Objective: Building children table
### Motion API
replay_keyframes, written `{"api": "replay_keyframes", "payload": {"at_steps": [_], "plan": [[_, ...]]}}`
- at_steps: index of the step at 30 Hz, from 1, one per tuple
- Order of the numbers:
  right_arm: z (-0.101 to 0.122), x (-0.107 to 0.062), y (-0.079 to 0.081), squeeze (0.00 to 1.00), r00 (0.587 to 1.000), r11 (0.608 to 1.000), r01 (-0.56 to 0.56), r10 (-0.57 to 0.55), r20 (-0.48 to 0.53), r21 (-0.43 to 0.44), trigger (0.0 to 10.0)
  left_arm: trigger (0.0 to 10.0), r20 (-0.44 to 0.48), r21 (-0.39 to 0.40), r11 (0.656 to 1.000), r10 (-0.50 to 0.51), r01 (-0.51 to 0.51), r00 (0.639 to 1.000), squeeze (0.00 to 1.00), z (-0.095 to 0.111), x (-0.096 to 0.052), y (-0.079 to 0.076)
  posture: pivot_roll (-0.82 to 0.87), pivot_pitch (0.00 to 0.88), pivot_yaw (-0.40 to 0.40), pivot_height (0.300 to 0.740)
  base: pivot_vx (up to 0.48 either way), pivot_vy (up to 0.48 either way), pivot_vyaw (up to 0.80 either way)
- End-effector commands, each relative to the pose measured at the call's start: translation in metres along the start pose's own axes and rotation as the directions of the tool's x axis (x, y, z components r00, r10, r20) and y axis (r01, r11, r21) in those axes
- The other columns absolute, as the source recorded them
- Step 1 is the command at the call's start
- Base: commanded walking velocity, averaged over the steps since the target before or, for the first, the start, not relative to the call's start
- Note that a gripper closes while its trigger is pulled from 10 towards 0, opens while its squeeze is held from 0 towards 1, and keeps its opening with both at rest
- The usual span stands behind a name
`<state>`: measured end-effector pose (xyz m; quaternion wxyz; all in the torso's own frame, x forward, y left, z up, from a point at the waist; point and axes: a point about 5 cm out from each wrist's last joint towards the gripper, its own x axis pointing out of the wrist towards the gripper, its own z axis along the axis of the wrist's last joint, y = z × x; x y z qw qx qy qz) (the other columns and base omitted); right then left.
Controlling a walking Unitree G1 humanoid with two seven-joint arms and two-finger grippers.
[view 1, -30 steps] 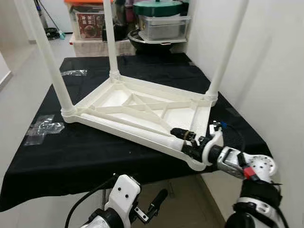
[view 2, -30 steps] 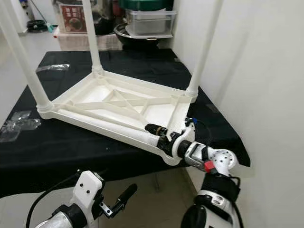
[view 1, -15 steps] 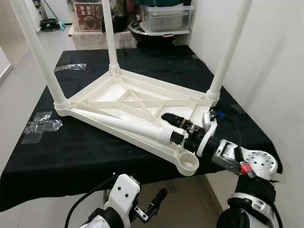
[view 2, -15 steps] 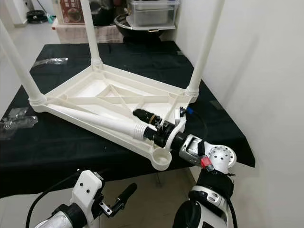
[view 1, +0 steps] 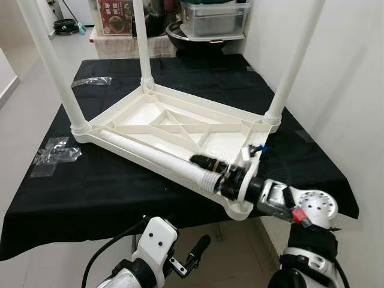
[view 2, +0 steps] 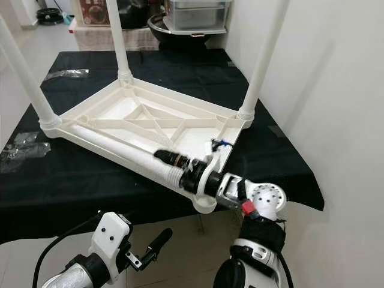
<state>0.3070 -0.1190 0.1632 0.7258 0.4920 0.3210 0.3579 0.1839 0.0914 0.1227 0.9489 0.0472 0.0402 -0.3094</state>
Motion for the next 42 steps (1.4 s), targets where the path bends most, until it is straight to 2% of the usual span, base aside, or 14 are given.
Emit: {"api": "replay_keyframes", "payload": {"at_steps": [1,6,17,20,21,24,26,27,35,36,37,38,40,42], "plan": [[-0.004,0.001,-0.004,0.0,0.999,0.999,0.039,-0.039,-0.025,-0.002,0.0,10.0,-0.021,0.001,1.0,0.005,-0.005,1.0,0.0,-0.003,-0.001,0.0,0.06,0.082,-0.078,0.74,0.0,0.0,0.0],[0.013,-0.001,-0.007,0.0,0.991,0.996,0.09,-0.089,0.099,0.001,0.0,10.0,-0.02,0.005,1.0,0.009,-0.009,1.0,0.0,-0.003,-0.001,0.0,0.06,0.076,-0.078,0.74,0.0,0.0,0.0],[0.014,-0.013,-0.011,0.0,0.99,0.999,0.042,-0.046,0.134,0.027,0.0,10.0,-0.023,0.008,1.0,0.004,-0.003,1.0,0.0,-0.004,0.0,0.0,0.06,0.062,-0.076,0.74,0.0,0.0,0.0],[0.015,-0.016,-0.008,0.0,0.99,1.0,-0.002,-0.001,0.138,0.025,0.0,10.0,-0.023,0.009,1.0,0.004,-0.004,1.0,0.0,-0.004,0.0,0.0,0.06,0.057,-0.079,0.74,0.0,0.0,0.0],[0.017,-0.022,-0.003,0.0,0.986,0.997,-0.074,0.071,0.152,0.012,0.0,10.0,-0.024,0.01,1.0,0.005,-0.004,1.0,0.0,-0.004,0.0,0.0,0.06,0.057,-0.079,0.74,0.0,0.0,0.0],[0.017,-0.022,-0.003,0.0,0.986,0.997,-0.074,0.071,0.152,0.012,0.0,10.0,-0.024,0.01,1.0,0.005,-0.004,1.0,0.0,-0.004,0.0,0.0,0.06,0.057,-0.079,0.74,0.0,0.0,0.0],[0.022,-0.031,0.003,0.0,0.976,0.991,-0.137,0.137,0.169,-0.015,0.0,10.0,-0.024,0.01,1.0,0.004,-0.004,1.0,0.0,-0.004,0.0,0.001,0.07,0.055,-0.077,0.74,0.0,0.0,0.0],[0.028,-0.042,0.012,0.0,0.958,0.976,-0.21,0.216,0.187,-0.053,0.0,10.0,-0.024,0.008,1.0,0.004,-0.004,1.0,0.0,-0.005,0.0,0.001,0.06,0.053,-0.072,0.74,0.0,0.0,0.0],[0.037,-0.056,0.028,0.0,0.92,0.94,-0.322,0.338,0.197,-0.111,0.0,10.0,-0.002,-0.012,0.999,0.033,-0.033,0.999,0.0,0.0,0.003,0.008,0.06,0.052,-0.072,0.74,0.0,0.0,0.0],[0.034,-0.059,0.034,0.0,0.898,0.916,-0.383,0.4,0.182,-0.122,0.0,10.0,0.06,-0.059,0.993,0.107,-0.104,0.992,0.18,0.013,0.011,0.024,0.06,0.05,-0.073,0.74,0.0,0.0,0.0],[0.034,-0.059,0.034,0.0,0.898,0.916,-0.383,0.4,0.182,-0.122,0.0,10.0,0.06,-0.059,0.993,0.107,-0.104,0.992,0.18,0.013,0.011,0.024,0.06,0.05,-0.073,0.74,0.0,0.0,0.0],[0.03,-0.058,0.036,0.0,0.887,0.902,-0.414,0.431,0.169,-0.126,0.0,10.0,0.12,-0.111,0.982,0.166,-0.153,0.979,1.0,0.026,0.017,0.037,0.06,0.049,-0.068,0.74,0.0,0.0,0.0],[0.021,-0.054,0.041,0.0,0.849,0.862,-0.491,0.506,0.152,-0.124,0.0,10.0,0.245,-0.213,0.957,0.249,-0.198,0.937,1.0,0.054,0.03,0.059,0.06,0.042,-0.067,0.74,0.0,0.0,0.0],[0.02,-0.053,0.043,0.0,0.838,0.851,-0.51,0.524,0.15,-0.123,0.0,10.0,0.275,-0.236,0.951,0.264,-0.201,0.925,1.0,0.061,0.033,0.063,0.06,0.042,-0.067,0.74,0.0,0.0,0.0]]}}
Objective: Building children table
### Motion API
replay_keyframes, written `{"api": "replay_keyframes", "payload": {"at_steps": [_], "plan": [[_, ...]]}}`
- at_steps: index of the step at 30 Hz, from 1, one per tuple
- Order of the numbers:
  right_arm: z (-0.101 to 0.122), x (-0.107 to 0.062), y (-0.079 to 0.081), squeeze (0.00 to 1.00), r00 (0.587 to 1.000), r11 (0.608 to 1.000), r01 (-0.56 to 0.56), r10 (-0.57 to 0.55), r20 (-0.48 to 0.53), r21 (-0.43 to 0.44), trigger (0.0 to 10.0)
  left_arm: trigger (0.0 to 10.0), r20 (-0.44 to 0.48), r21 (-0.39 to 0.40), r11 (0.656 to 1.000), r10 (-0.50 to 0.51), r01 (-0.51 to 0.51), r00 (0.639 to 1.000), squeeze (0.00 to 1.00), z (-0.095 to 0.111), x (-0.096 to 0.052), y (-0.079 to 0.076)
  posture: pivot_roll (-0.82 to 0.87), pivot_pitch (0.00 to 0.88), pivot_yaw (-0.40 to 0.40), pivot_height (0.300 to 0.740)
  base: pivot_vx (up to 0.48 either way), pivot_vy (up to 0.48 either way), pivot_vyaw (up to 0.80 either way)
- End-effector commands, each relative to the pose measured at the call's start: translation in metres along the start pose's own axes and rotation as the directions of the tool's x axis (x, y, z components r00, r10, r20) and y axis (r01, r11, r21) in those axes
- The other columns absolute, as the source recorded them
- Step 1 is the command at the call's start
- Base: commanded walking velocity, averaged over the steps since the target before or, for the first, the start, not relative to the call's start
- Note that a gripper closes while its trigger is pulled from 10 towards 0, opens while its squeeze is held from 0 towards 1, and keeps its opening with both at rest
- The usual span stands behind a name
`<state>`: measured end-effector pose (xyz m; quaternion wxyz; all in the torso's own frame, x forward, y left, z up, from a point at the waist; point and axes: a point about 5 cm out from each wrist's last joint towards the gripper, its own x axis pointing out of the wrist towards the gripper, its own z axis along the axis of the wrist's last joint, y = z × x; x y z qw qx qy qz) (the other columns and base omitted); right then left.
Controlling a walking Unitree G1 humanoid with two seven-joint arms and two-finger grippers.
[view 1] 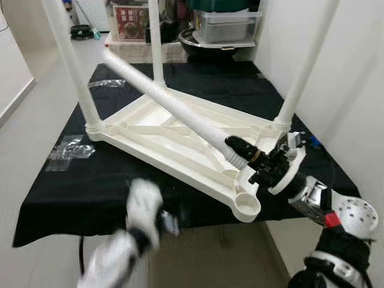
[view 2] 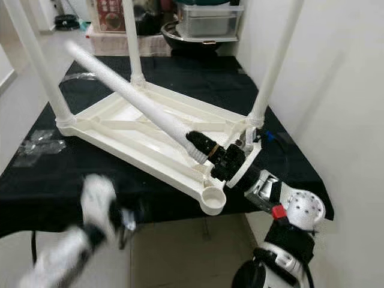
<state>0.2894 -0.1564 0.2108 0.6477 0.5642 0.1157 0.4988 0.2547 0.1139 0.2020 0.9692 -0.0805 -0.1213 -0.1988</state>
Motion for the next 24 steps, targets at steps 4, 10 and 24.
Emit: {"api": "replay_keyframes", "payload": {"at_steps": [4,10,24], "plan": [[-0.008,0.004,0.002,0.0,0.996,0.996,-0.085,0.085,0.022,0.013,0.0,10.0,0.074,-0.165,0.984,0.082,-0.069,0.994,0.37,0.012,0.027,0.01,0.06,0.033,-0.068,0.74,0.0,0.0,0.0],[-0.024,0.013,-0.002,0.0,0.992,0.99,-0.125,0.126,-0.014,0.063,0.0,10.0,0.157,-0.246,0.967,-0.021,0.06,0.987,0.0,0.031,0.058,0.001,0.07,0.028,-0.062,0.74,0.0,0.0,0.0],[-0.013,0.017,-0.002,0.0,0.994,0.994,-0.103,0.102,0.032,0.035,0.0,10.0,0.002,-0.197,0.965,-0.174,0.171,0.985,0.0,0.002,0.039,-0.008,0.07,0.029,-0.062,0.74,0.0,0.0,0.0]]}}
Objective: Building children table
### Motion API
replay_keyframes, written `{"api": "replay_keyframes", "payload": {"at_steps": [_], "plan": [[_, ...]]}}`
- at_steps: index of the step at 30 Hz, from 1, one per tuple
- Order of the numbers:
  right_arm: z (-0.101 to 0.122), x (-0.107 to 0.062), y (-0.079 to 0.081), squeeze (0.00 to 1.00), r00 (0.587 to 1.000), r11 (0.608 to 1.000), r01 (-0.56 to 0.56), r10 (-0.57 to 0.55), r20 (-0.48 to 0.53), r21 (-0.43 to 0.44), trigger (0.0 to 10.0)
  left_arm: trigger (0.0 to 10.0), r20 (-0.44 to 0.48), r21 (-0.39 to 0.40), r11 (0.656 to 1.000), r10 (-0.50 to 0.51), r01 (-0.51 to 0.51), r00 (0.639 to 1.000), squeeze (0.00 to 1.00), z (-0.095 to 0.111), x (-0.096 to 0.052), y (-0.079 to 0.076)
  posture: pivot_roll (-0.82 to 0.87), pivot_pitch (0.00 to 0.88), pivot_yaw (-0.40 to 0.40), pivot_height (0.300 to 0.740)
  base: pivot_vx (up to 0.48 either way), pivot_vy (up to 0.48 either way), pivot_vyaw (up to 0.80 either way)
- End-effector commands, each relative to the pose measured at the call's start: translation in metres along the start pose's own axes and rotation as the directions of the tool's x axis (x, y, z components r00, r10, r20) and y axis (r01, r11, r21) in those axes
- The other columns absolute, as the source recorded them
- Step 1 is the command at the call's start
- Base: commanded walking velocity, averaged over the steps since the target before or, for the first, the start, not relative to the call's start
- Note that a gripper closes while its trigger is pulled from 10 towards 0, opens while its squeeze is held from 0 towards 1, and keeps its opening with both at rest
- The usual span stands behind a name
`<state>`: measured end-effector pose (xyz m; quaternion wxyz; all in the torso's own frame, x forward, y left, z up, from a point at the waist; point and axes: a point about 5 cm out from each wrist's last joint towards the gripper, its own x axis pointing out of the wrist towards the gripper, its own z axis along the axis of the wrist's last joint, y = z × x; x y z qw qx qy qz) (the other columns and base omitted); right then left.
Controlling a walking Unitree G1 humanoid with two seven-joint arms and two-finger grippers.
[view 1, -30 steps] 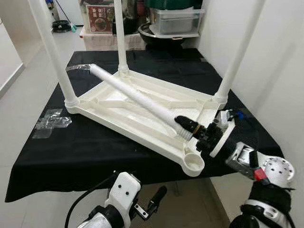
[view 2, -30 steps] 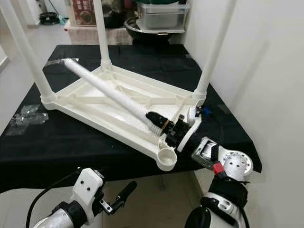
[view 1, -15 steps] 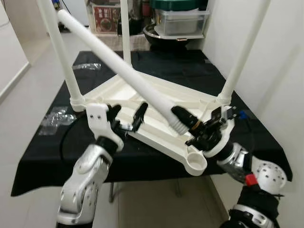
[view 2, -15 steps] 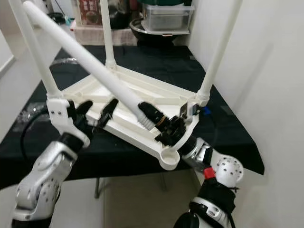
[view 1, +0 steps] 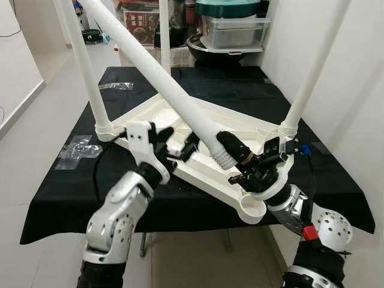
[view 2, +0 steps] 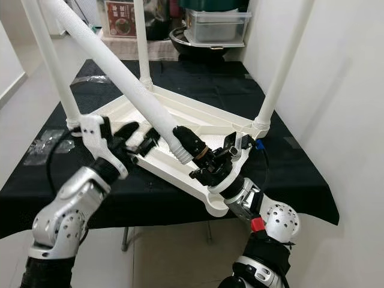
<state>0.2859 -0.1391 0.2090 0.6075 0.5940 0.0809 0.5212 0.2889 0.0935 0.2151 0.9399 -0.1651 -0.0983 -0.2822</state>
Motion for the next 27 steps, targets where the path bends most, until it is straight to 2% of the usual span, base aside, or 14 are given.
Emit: {"api": "replay_keyframes", "payload": {"at_steps": [1,2,4,9,27], "plan": [[0.001,0.005,0.0,0.0,1.0,1.0,0.013,-0.013,-0.01,-0.007,0.0,10.0,-0.001,0.0,1.0,-0.025,0.025,1.0,0.0,0.0,-0.002,-0.002,0.07,0.029,-0.062,0.74,0.0,0.0,0.0],[0.006,0.005,0.001,0.0,1.0,1.0,0.017,-0.017,0.001,-0.022,0.0,10.0,-0.026,0.001,1.0,-0.024,0.024,0.999,0.0,-0.002,-0.01,0.003,0.07,0.031,-0.064,0.74,0.0,0.0,0.0],[0.007,0.004,0.001,0.0,1.0,1.0,0.017,-0.017,0.003,-0.024,0.0,10.0,-0.029,-0.002,0.999,-0.032,0.032,0.999,0.0,-0.002,-0.013,0.003,0.07,0.031,-0.064,0.74,0.0,0.0,0.0],[0.005,0.003,-0.001,0.0,0.999,0.999,0.039,-0.039,-0.007,-0.024,0.0,10.0,-0.024,-0.019,0.994,-0.106,0.106,0.994,0.0,0.004,-0.018,-0.009,0.07,0.034,-0.069,0.74,0.0,0.0,0.0],[-0.005,-0.008,-0.01,0.0,0.997,0.997,0.074,-0.074,-0.029,0.017,0.0,10.0,0.118,-0.043,0.996,-0.077,0.083,0.99,0.0,0.032,-0.002,-0.005,0.06,0.014,-0.067,0.74,0.0,0.0,0.0]]}}
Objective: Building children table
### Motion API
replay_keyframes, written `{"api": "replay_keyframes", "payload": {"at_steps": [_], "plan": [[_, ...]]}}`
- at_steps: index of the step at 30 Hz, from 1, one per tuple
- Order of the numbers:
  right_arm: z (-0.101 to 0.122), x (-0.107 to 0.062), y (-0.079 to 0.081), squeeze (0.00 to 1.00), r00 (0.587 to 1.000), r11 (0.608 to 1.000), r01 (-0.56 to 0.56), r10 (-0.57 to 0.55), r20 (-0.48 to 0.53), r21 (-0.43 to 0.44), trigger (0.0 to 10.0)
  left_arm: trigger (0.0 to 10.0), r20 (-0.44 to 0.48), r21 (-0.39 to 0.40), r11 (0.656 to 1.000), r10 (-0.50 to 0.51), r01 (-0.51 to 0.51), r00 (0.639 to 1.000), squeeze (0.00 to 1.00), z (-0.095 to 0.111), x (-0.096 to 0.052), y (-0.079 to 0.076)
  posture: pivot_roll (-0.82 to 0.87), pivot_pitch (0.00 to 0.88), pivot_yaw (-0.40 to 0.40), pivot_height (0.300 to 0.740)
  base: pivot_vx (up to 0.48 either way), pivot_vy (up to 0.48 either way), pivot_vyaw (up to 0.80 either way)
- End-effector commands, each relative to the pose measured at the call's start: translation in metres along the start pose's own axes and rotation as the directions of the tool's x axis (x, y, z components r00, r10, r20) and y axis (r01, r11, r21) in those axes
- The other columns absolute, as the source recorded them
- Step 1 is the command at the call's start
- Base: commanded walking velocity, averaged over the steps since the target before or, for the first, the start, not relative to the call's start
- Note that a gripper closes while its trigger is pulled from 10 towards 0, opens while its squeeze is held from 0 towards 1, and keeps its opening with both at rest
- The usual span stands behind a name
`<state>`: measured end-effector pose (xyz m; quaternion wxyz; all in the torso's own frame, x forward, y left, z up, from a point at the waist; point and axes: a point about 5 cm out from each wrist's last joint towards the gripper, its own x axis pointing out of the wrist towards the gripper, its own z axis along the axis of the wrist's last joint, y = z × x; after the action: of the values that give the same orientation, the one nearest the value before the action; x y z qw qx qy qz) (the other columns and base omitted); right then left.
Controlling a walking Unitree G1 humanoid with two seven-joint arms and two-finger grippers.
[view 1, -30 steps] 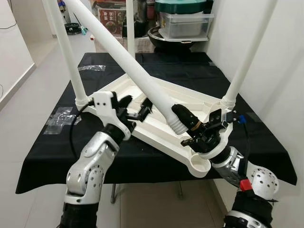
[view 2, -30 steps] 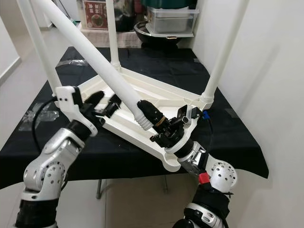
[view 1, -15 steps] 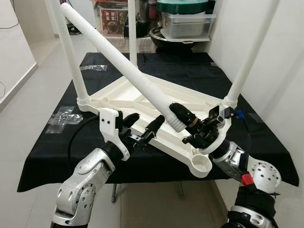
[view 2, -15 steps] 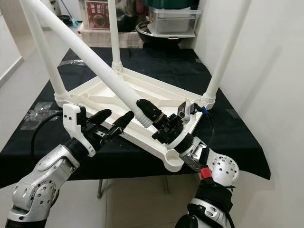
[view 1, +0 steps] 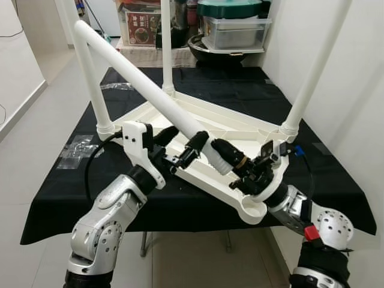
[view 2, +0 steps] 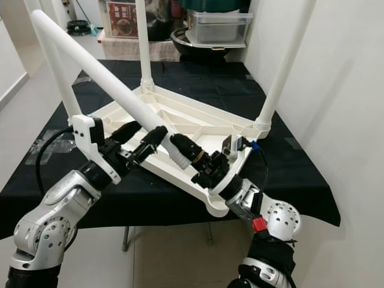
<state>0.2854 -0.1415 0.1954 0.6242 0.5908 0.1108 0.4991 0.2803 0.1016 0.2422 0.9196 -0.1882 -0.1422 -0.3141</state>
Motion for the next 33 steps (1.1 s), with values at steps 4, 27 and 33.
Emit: {"api": "replay_keyframes", "payload": {"at_steps": [4,27,33], "plan": [[-0.003,0.0,0.002,0.0,1.0,1.0,-0.027,0.027,-0.011,0.005,0.0,10.0,0.072,-0.059,0.998,0.029,-0.025,0.997,0.0,0.007,0.01,0.004,0.06,0.01,-0.064,0.74,0.0,0.0,0.0],[-0.015,0.001,0.006,0.0,0.994,0.996,-0.087,0.088,-0.068,0.029,0.0,10.0,0.217,-0.216,0.976,0.047,0.001,0.975,0.0,0.028,0.046,0.012,0.04,0.014,-0.064,0.74,0.0,0.0,0.0],[-0.013,-0.007,0.002,0.0,0.997,0.999,-0.044,0.046,-0.07,0.032,0.0,10.0,0.243,-0.217,0.976,0.063,-0.01,0.968,0.0,0.036,0.045,0.017,0.05,0.018,-0.066,0.74,0.0,0.0,0.0]]}}
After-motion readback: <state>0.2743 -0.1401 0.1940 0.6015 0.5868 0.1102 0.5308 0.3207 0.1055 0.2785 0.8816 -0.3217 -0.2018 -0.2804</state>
